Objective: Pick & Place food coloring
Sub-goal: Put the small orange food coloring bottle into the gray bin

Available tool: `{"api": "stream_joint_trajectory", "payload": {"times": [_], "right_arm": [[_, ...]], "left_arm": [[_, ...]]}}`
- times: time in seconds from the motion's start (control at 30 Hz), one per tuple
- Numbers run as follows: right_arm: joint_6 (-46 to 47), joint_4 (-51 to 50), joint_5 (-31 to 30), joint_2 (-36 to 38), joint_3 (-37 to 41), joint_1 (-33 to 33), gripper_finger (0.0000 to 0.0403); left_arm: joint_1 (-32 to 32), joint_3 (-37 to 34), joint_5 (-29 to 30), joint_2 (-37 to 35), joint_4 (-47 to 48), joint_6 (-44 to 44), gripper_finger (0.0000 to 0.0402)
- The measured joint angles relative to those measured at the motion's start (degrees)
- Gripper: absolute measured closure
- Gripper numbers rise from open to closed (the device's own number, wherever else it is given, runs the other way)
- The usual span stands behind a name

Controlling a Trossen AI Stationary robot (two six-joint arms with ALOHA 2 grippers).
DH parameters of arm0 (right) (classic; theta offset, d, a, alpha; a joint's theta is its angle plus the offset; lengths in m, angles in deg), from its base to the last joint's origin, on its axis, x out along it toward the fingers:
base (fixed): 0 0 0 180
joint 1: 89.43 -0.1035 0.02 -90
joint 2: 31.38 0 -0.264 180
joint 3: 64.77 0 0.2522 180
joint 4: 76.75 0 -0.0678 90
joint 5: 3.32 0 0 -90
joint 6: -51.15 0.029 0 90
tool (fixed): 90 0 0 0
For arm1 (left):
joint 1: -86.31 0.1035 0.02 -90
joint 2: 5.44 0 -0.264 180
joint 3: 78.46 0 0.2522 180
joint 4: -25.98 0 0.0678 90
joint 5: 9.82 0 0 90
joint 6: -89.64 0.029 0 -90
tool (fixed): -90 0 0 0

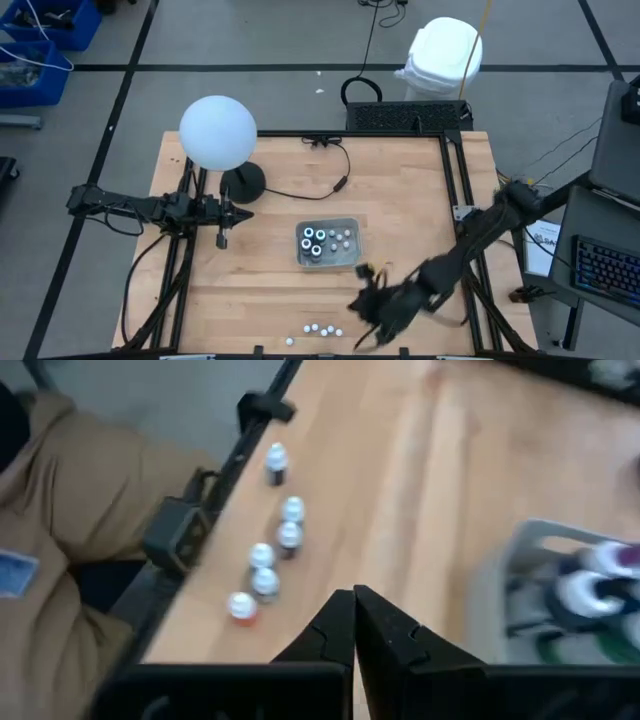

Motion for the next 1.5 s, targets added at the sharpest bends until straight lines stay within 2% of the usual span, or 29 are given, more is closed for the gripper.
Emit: {"api": "stream_joint_trajectory", "payload": {"times": [0.1, 0.23, 0.37, 0.63, 0.8, 1.07, 1.5], "right_arm": [[1.20, -5.28, 0.00, -7.80, -9.63, -1.33, 0.0403], [1.41, -4.65, 0.06, -14.37, -15.29, -2.20, 0.0402], [2.80, -3.26, -0.05, -16.87, -15.67, -2.76, 0.0380], [5.77, -3.76, 0.18, -20.30, -15.65, -3.76, 0.0274], [11.13, -3.17, -0.25, -21.96, -15.65, -4.18, 0.0239], [17.74, -2.95, -0.34, -23.80, -15.38, -4.16, 0.0237], [17.62, -2.96, -0.20, -26.79, -15.35, -4.01, 0.0238]], "left_arm": [[0.00, 0.00, 0.00, 0.00, -0.31, 0.20, 0.0394], [0.00, 0.00, 0.02, 0.00, -1.66, 0.27, 0.0394], [0.00, 0.00, 0.02, 0.00, -2.97, 0.31, 0.0394], [0.00, 0.00, 0.04, 0.00, -3.10, 3.40, 0.0394], [0.00, 0.00, 0.05, 0.00, -3.08, 3.52, 0.0394], [0.00, 0.00, 0.04, 0.00, -2.66, 3.11, 0.0394], [0.00, 0.00, 0.04, 0.00, -2.60, 3.11, 0.0394]]}}
